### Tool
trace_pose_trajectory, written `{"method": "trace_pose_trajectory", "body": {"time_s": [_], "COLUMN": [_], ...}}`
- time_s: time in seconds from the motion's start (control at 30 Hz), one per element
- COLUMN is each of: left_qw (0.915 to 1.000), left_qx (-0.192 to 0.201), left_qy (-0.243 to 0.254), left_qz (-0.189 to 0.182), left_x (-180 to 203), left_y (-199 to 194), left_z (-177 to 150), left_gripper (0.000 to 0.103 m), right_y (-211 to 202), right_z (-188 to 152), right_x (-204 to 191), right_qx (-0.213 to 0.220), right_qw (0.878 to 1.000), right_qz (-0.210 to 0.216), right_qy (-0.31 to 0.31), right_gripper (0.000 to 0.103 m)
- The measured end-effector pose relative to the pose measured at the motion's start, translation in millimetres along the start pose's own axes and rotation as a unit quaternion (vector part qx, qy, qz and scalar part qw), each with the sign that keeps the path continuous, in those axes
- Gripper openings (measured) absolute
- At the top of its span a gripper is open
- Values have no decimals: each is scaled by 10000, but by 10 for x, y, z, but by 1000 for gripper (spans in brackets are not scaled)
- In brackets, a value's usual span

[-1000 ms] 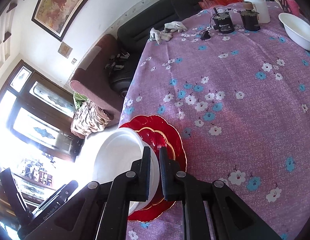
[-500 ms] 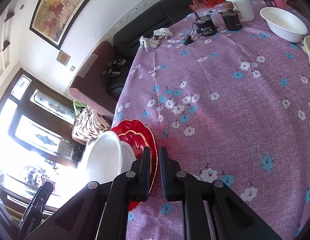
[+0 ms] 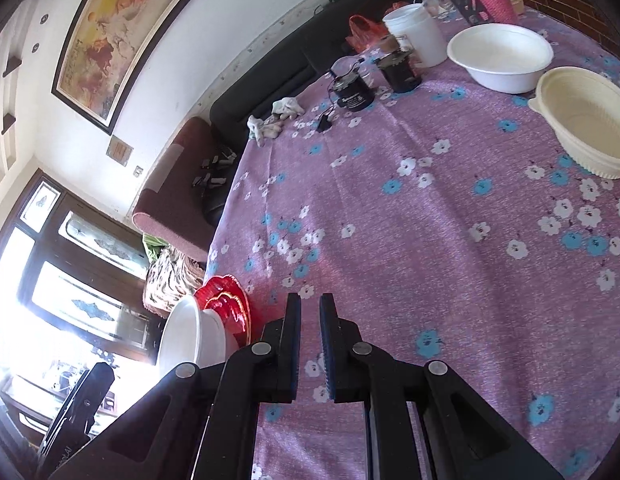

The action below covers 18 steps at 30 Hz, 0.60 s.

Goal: Organize plates and bowls
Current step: 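Withdraw the right gripper and move it toward the cream handled bowl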

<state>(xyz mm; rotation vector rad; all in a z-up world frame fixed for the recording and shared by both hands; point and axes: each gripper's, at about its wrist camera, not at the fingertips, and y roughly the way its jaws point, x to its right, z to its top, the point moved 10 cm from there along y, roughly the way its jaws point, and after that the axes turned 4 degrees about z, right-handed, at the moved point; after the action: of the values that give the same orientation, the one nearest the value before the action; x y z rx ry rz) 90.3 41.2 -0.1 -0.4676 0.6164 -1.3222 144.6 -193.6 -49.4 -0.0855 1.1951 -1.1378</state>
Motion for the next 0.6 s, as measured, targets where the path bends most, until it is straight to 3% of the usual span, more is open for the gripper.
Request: {"method": "trace_pose_trajectory", "body": {"time_s": [0.6], "left_qw": [9975], "left_qx": [-195], "left_qy": [415], "left_qz": [-544], "left_x": [1144], "left_y": [173], "left_z": [-20], "left_gripper": [70], "right_y": [-1059], "right_z": [514], "right_x": [1131], "right_qx": [812], "right_qw": [9945], "right_qz": [-585], "right_qy": [316], "right_gripper": [15]}}
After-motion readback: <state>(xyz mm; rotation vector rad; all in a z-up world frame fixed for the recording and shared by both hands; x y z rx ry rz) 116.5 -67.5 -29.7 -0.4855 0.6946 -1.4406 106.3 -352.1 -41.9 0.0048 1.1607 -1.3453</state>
